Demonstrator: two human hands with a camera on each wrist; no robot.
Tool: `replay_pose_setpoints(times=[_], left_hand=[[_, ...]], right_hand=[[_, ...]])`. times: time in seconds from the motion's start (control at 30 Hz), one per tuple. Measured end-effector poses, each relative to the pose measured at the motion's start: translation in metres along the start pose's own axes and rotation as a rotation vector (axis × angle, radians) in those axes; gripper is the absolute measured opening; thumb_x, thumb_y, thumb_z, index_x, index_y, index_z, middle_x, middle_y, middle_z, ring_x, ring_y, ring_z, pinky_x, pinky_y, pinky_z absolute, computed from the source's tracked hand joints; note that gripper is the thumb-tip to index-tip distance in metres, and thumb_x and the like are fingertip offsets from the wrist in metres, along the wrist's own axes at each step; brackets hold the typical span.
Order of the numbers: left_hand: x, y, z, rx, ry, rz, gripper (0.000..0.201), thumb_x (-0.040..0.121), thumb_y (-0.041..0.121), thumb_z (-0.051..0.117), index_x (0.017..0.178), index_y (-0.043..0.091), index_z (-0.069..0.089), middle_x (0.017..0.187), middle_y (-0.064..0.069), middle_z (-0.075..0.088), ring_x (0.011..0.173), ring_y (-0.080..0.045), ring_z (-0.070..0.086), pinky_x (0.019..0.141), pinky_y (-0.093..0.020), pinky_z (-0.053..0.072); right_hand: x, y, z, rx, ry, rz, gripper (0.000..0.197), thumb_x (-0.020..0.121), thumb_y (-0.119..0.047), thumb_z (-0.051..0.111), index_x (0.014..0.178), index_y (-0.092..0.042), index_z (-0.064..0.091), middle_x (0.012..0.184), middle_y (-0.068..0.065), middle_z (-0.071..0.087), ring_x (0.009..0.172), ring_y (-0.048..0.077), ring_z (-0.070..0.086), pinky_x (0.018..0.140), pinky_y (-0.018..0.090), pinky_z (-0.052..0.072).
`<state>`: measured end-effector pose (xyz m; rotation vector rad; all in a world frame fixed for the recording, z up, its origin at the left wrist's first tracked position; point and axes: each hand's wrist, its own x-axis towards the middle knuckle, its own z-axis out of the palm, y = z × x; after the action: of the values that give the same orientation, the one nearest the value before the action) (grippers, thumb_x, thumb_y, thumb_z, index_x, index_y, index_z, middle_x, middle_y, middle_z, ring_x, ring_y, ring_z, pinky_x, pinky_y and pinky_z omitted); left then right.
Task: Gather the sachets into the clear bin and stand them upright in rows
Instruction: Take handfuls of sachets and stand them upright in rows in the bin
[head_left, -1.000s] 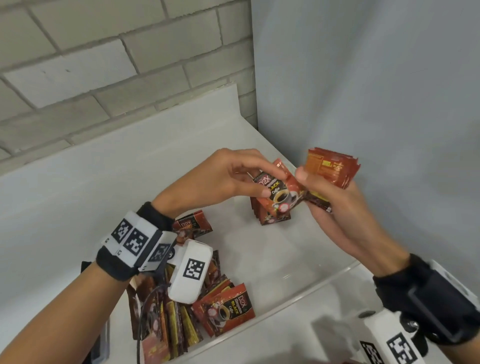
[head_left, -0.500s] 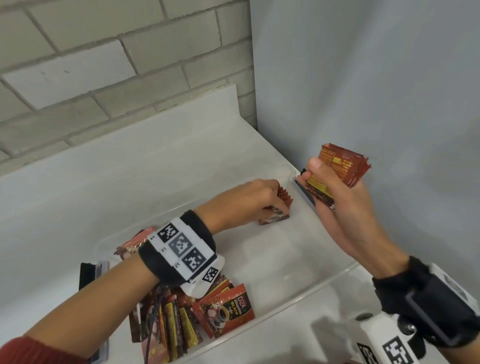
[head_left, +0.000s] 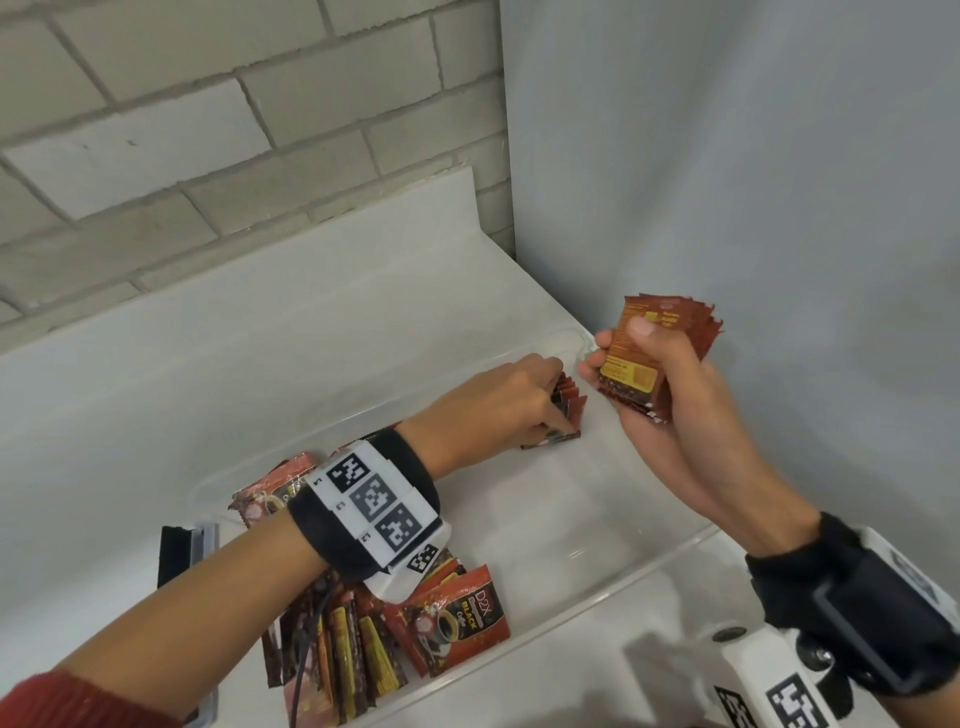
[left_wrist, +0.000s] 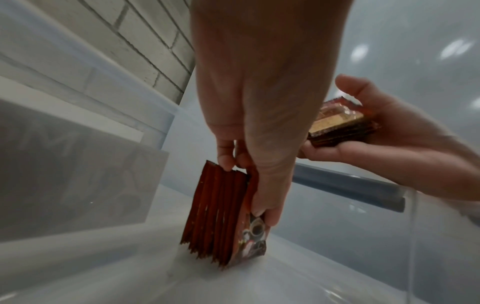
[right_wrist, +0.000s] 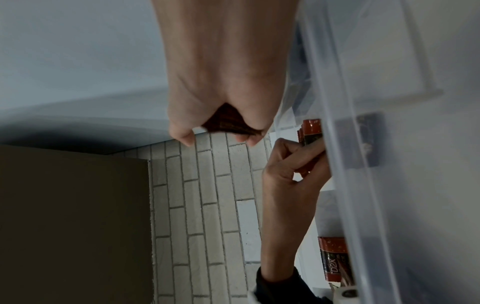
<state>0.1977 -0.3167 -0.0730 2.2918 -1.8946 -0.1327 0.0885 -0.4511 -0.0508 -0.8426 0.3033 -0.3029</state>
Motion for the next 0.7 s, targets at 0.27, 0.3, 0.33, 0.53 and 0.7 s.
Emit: replay_pose_setpoints(times=[0.27,0.3,0.33,0.53,0.7], left_hand=[[0.003,-0.007,0.012,0.010,-0.004,0.024,0.030,0.091,0.027,0.044,0.097,0.021,0.073,0.097,-0.006,0.059,0.089,-0.029,0.053,0.068,-0.043,0.046],[0.003,-0.008,0.013,0.006,-0.009,0.020,0.036,0.090,0.031,0.038,0.097,0.022,0.072,0.099,-0.005,0.059,0.091,-0.029,0.052,0.068,-0.043,0.046],[0.004,-0.009,0.015,0.004,-0.013,0.019,0.039,0.090,0.034,0.036,0.097,0.022,0.072,0.102,-0.004,0.060,0.094,-0.028,0.052,0.069,-0.043,0.046],[-0.002,-0.012,-0.002,-0.222,0.035,-0.067,0.030,0.090,0.026,0.051,0.105,0.008,0.071,0.104,-0.013,0.053,0.095,-0.024,0.051,0.085,-0.035,0.043],[-0.010,-0.010,-0.040,-0.416,0.259,-0.210,0.023,0.097,0.022,0.048,0.105,0.011,0.067,0.094,-0.002,0.058,0.080,-0.010,0.056,0.072,-0.018,0.044]], right_hand=[[-0.005,-0.004,0.000,-0.036,-0.084,0.135,0.020,0.092,-0.005,0.041,0.096,-0.001,0.061,0.079,0.012,0.072,0.081,0.025,0.071,0.096,0.038,0.051],[-0.005,-0.004,0.000,-0.053,-0.091,0.136,0.019,0.090,-0.005,0.045,0.098,0.000,0.062,0.083,0.016,0.072,0.087,0.028,0.071,0.095,0.036,0.052],[-0.005,-0.003,0.000,-0.066,-0.093,0.135,0.020,0.087,-0.007,0.049,0.100,0.000,0.062,0.088,0.019,0.072,0.092,0.031,0.070,0.095,0.035,0.053],[-0.002,-0.001,-0.001,-0.125,-0.089,0.100,0.034,0.073,-0.017,0.062,0.106,-0.006,0.064,0.096,0.015,0.073,0.096,0.027,0.070,0.091,0.033,0.054],[-0.001,0.001,-0.003,-0.179,-0.088,0.075,0.034,0.077,-0.016,0.064,0.110,-0.011,0.065,0.104,0.009,0.072,0.101,0.023,0.068,0.096,0.036,0.049]])
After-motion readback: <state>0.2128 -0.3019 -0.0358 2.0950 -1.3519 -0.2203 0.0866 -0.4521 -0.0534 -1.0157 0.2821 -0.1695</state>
